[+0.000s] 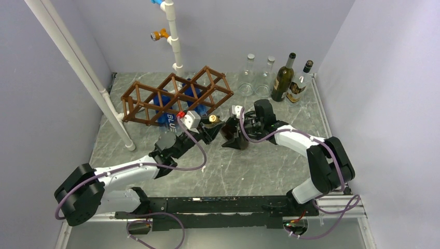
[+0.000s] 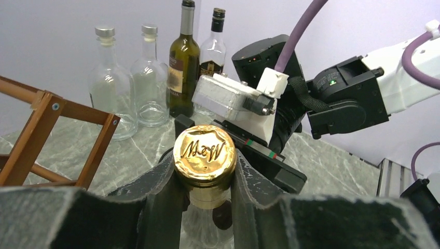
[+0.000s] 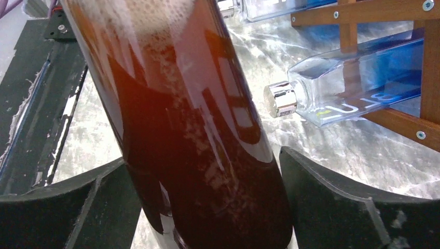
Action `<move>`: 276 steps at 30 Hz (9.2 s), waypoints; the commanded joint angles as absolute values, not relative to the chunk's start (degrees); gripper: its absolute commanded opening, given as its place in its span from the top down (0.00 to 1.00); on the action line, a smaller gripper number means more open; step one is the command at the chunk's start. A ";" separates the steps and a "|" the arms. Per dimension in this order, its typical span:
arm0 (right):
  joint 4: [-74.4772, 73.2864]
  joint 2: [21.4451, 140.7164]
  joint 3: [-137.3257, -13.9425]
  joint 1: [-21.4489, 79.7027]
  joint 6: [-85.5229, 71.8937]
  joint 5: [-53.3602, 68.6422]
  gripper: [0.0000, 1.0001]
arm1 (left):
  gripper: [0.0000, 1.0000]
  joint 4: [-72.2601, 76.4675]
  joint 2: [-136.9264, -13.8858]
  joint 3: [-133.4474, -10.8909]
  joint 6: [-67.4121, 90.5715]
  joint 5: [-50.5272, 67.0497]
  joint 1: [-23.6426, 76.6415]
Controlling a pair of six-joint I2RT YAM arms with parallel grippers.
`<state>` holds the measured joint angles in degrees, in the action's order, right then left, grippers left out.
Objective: Take the wine bottle off the wine rack
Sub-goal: Place the wine bottle at the center of the board, then pick up the wine bottle from the center of the board, then place the wine bottle at the center of the board.
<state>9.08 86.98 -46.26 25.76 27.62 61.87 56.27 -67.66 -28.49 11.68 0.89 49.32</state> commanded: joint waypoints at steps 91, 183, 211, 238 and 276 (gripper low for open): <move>-57.21 73.39 -78.92 0.88 57.16 59.22 0.00 | 0.00 -14.38 -55.21 -52.73 0.72 16.52 28.83; -70.07 80.52 -107.14 3.73 55.29 65.86 1.00 | 0.01 -15.64 -51.60 -50.01 -4.48 10.37 28.17; -51.37 80.10 -106.66 -16.30 38.96 59.70 1.00 | 0.01 -15.47 -50.17 -49.75 -4.44 10.67 28.15; -34.51 86.04 -103.56 -23.55 32.81 51.80 1.00 | 0.01 -15.56 -49.61 -49.75 -4.66 10.41 28.20; -21.70 95.04 -103.14 -25.68 24.35 42.35 0.70 | 0.00 -15.56 -49.48 -49.61 -5.01 9.92 28.12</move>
<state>-35.09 97.89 -100.53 -25.10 24.77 40.10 -17.10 -50.70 -49.82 -3.92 10.17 28.47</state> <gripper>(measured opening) 0.357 0.995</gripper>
